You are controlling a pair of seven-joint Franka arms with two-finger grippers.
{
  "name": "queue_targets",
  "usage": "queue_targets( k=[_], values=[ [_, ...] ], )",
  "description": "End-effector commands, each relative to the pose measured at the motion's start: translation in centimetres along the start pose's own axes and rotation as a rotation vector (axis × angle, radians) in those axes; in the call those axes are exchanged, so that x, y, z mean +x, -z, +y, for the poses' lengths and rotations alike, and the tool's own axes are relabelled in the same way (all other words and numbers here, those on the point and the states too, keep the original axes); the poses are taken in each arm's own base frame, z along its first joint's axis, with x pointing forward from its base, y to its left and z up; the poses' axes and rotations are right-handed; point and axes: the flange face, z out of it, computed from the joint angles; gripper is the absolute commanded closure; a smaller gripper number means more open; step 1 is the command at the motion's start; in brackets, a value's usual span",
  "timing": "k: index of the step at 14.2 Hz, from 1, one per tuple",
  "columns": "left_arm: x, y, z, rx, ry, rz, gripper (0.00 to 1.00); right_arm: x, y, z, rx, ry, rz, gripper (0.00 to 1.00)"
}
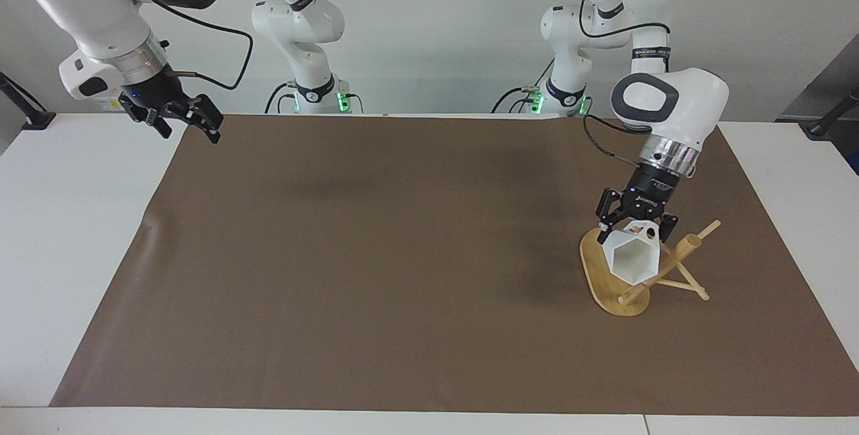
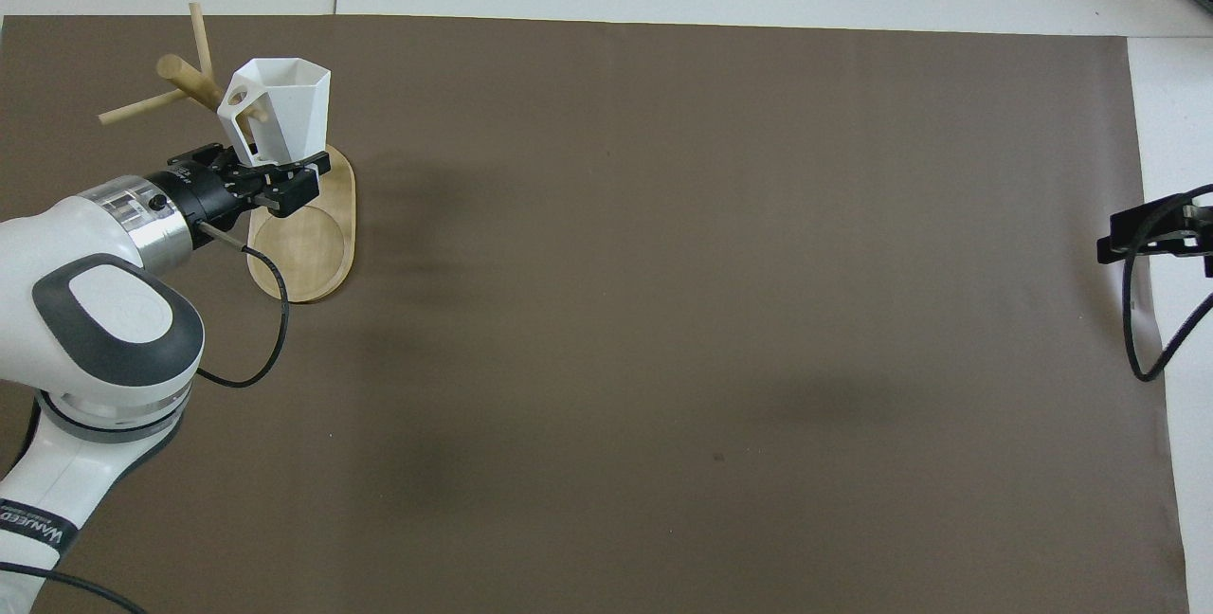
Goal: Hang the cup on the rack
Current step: 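Move the cup with the left gripper onto a wooden rack peg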
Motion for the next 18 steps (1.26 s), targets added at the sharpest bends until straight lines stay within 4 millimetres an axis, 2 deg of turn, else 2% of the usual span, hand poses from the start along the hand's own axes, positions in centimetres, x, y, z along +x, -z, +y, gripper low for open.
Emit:
queue_targets(
  k=[1, 3, 4, 5, 6, 7, 14, 18],
  values=[
    [-0.2, -0.1, 0.3, -0.021, 0.03, -0.007, 1.0, -0.1, 0.4, 0.9, -0.015, 0.003, 0.016, 0.0],
    [-0.2, 0.0, 0.3, -0.022, 0.032, -0.007, 1.0, -0.1, 0.3, 1.2, -0.015, 0.0, 0.015, 0.0],
    [-0.3, 0.0, 0.3, -0.022, 0.027, -0.009, 0.91, -0.1, 0.3, 1.3, -0.014, 0.0, 0.015, 0.0],
    [-0.3, 0.0, 0.3, -0.021, 0.026, -0.008, 0.71, -0.2, 0.4, 1.7, -0.014, -0.005, 0.016, 0.0],
    [-0.3, 0.0, 0.2, -0.021, 0.025, -0.008, 0.33, -0.2, 0.3, 2.1, -0.013, -0.008, 0.015, 0.0],
    [-0.3, 0.0, 0.2, -0.021, 0.031, -0.008, 0.0, -0.3, 0.3, 2.3, -0.014, -0.01, 0.016, 0.0],
    [-0.2, 0.0, 0.4, -0.013, 0.028, -0.002, 0.0, 0.5, 0.9, 3.7, -0.031, 0.066, 0.095, 0.0],
    [-0.7, 1.0, 1.9, 0.049, -0.044, 0.08, 0.0, 0.5, 0.8, 3.4, -0.027, 0.063, 0.088, 0.0]
  ],
)
